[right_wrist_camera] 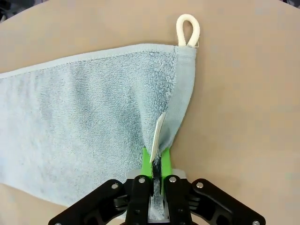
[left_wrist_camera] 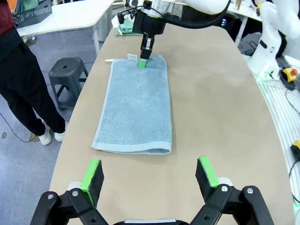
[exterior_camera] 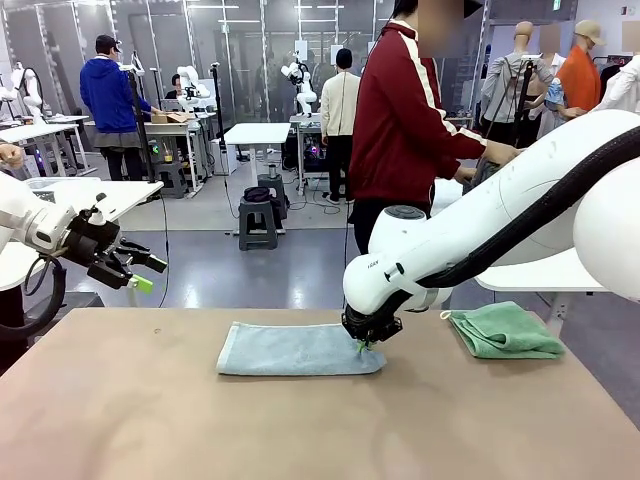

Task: Fold the towels and place them in the basket.
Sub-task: When a person lays out a Towel with hook on the table, fold it in half twice.

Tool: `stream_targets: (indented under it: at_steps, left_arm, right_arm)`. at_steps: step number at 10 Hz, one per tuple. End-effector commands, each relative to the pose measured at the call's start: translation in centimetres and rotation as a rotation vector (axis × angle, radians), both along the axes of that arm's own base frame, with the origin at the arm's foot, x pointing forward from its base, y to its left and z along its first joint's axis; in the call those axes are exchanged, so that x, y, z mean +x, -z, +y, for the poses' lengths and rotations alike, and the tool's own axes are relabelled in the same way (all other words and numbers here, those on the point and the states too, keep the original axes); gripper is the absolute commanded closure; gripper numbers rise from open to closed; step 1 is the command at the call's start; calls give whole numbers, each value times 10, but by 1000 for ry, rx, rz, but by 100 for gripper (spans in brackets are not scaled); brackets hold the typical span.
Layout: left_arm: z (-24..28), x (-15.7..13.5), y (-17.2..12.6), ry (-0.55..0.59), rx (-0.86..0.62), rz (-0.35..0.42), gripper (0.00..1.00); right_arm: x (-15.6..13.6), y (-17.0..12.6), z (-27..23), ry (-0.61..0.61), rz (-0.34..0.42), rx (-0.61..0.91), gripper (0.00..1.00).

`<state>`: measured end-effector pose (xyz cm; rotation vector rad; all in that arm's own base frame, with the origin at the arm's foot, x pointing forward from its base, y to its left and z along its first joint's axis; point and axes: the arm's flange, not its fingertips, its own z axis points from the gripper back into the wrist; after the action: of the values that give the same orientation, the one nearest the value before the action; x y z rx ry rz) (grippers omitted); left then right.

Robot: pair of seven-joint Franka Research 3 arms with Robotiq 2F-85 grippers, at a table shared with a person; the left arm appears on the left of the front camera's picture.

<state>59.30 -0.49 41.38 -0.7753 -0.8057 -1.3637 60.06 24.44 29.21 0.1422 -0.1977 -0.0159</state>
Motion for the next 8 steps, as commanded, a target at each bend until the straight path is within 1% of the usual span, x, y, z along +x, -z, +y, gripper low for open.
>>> stream_targets:
  at_steps: [1, 2, 4, 7, 8]
  left_arm:
    - [-1, -1, -2, -3, 3, -6, 0]
    - [-1, -1, -2, -3, 3, -6, 0]
    - [-1, -1, -2, -3, 3, -6, 0]
    - [-1, -1, -2, -3, 3, -6, 0]
    - [-1, -1, -2, -3, 3, -6, 0]
  right_arm:
    - [-2, 3, 4, 33, 21, -30, 100]
    - [-2, 4, 2, 23, 27, -27, 100]
    - [2, 1, -19, -15, -11, -20, 100]
    - [8, -13, -53, -23, -32, -22, 100]
    - [7, -19, -57, -33, -22, -27, 100]
